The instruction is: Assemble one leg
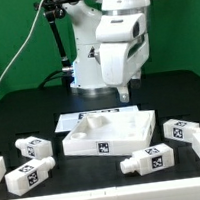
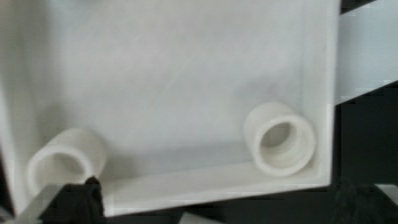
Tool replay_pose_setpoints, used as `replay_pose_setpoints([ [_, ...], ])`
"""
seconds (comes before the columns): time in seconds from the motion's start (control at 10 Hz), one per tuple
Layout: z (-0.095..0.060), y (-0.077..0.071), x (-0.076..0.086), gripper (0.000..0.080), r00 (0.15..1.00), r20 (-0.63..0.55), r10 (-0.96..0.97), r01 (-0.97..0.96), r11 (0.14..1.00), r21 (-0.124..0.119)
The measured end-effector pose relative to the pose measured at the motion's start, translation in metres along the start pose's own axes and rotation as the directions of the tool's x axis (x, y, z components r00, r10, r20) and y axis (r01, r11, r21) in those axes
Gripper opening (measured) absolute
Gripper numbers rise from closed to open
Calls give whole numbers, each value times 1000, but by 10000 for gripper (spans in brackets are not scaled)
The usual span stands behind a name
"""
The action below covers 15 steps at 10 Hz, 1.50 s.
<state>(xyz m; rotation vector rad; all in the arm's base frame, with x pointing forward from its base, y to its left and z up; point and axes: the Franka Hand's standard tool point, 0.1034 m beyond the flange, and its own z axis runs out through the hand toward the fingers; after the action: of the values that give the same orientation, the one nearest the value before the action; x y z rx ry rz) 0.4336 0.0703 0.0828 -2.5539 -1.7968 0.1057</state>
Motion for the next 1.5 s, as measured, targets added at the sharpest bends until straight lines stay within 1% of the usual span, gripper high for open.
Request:
replay_pose_setpoints([
  [0.1, 9, -6, -8, 650, 1000, -7, -29, 29, 1000, -1],
  [0.5, 9, -6, -9, 650, 1000, -3, -16, 16, 1000, 4],
  [0.6, 15, -9, -11, 650, 999, -16, -30, 30, 1000, -9],
  [0.7, 29, -20, -18, 650, 999, -26, -37, 36, 999, -12],
  [0.8, 41, -29, -22, 650, 999, -28, -32, 32, 999, -1],
  [1.0, 63, -35, -26, 650, 999, -33, -22, 23, 1000, 18],
  [1.1, 74, -36, -28, 650, 999, -45, -13, 13, 1000, 14],
  [1.2, 78, -38, -28, 650, 999, -45, -8, 9, 1000, 20],
  [1.3, 79, -38, -27, 627, 999, -44, -6, 7, 1000, 21],
  [1.4, 77, -36, -27, 627, 999, -45, -6, 7, 1000, 17],
  [1.5, 78, -37, -27, 420, 999, -44, -5, 6, 1000, 20],
])
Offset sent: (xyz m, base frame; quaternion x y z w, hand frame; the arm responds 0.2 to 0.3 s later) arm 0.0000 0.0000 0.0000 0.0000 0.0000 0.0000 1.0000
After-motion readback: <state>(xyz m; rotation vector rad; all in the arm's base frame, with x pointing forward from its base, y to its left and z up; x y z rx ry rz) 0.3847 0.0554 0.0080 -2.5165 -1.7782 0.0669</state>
